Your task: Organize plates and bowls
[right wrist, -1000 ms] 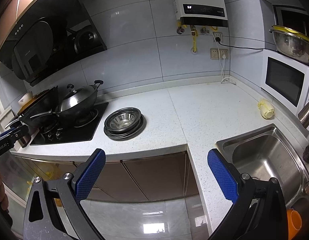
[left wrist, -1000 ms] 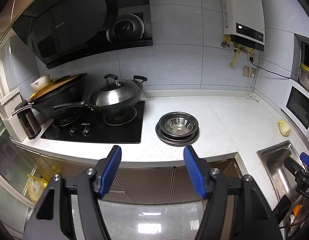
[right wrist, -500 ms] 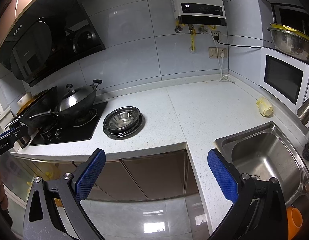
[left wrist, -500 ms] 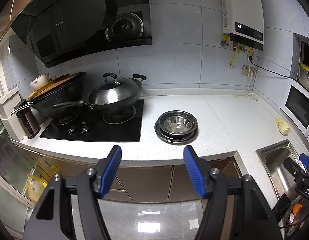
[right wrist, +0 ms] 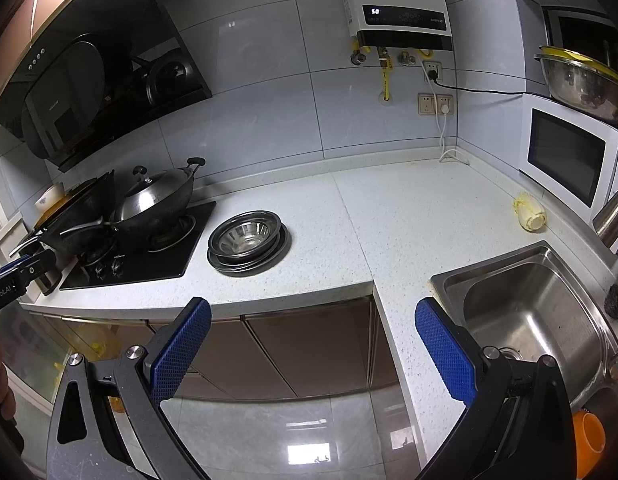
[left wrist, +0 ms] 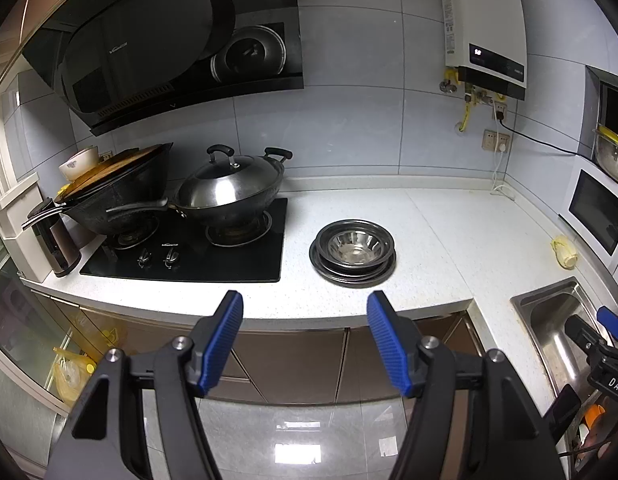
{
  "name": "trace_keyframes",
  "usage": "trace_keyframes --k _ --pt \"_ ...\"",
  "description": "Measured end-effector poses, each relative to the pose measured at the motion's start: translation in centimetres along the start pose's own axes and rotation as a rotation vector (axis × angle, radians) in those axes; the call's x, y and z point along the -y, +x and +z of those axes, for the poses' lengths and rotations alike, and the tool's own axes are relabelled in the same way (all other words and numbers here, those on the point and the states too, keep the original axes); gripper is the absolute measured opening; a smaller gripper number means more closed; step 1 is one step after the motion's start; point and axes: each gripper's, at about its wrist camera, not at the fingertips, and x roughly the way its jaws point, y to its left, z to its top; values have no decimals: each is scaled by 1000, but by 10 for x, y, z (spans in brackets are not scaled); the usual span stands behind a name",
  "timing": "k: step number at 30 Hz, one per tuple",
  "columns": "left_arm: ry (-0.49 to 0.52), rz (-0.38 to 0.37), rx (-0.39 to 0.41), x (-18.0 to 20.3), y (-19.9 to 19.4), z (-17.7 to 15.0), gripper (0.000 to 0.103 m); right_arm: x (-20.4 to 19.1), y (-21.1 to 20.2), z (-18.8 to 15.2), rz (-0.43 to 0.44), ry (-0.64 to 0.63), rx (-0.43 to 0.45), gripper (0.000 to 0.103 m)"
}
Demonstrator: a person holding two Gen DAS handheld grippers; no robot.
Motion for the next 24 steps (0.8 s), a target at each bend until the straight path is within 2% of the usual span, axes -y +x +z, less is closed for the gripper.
trace_keyframes --k 12,20,24 --pt "6 -11 -5 1 -5 -6 63 1 -2 -5 -2 -1 -6 100" --pt "3 -61 4 -2 -8 -5 63 1 -2 -6 -10 -11 -12 100" --pt "0 -59 10 -3 -9 -4 63 1 -3 -6 -14 -13 -10 100"
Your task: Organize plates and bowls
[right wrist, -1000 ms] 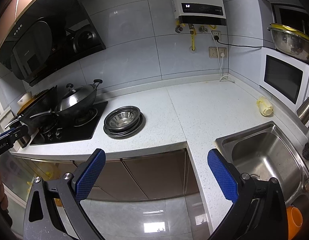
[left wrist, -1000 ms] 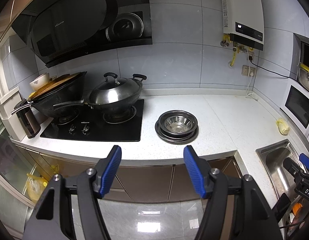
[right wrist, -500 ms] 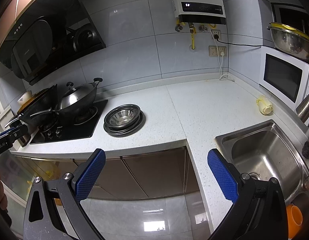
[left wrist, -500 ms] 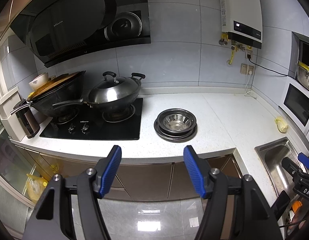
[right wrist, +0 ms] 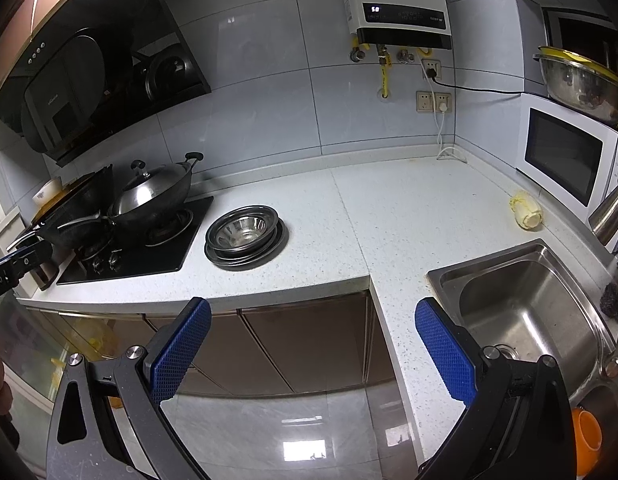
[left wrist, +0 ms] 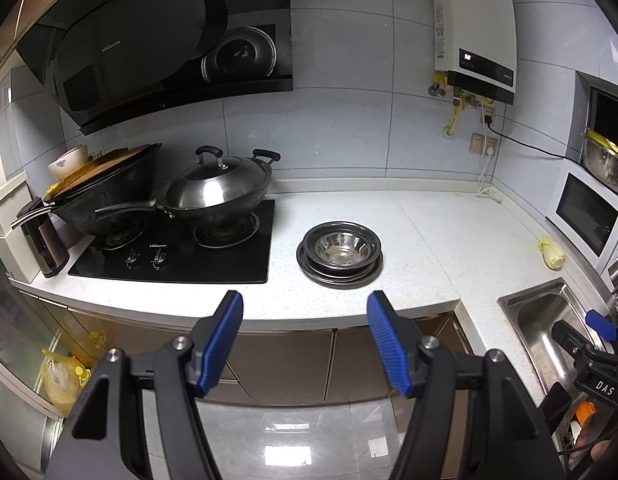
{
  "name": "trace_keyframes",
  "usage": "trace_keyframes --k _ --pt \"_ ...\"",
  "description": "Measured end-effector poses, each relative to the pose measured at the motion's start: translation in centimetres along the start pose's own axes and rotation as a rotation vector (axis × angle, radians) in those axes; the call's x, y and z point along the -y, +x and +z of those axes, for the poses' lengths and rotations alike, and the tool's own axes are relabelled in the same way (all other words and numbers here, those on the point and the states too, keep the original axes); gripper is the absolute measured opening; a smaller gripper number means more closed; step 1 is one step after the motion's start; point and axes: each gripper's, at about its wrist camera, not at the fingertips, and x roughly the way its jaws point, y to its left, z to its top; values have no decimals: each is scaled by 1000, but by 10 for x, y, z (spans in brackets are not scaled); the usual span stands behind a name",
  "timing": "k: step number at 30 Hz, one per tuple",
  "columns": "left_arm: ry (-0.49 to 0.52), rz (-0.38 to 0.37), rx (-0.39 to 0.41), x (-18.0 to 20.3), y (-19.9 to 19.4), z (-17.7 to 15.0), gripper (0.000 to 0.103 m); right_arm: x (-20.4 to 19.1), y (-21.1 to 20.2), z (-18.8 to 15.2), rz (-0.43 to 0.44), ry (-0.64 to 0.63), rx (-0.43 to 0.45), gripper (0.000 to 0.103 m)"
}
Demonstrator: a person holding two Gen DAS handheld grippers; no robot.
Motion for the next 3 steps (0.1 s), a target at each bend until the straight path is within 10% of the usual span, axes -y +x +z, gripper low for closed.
trace_keyframes --k 3 --pt "12 16 4 2 -1 2 63 1 -1 0 -2 1 0 100"
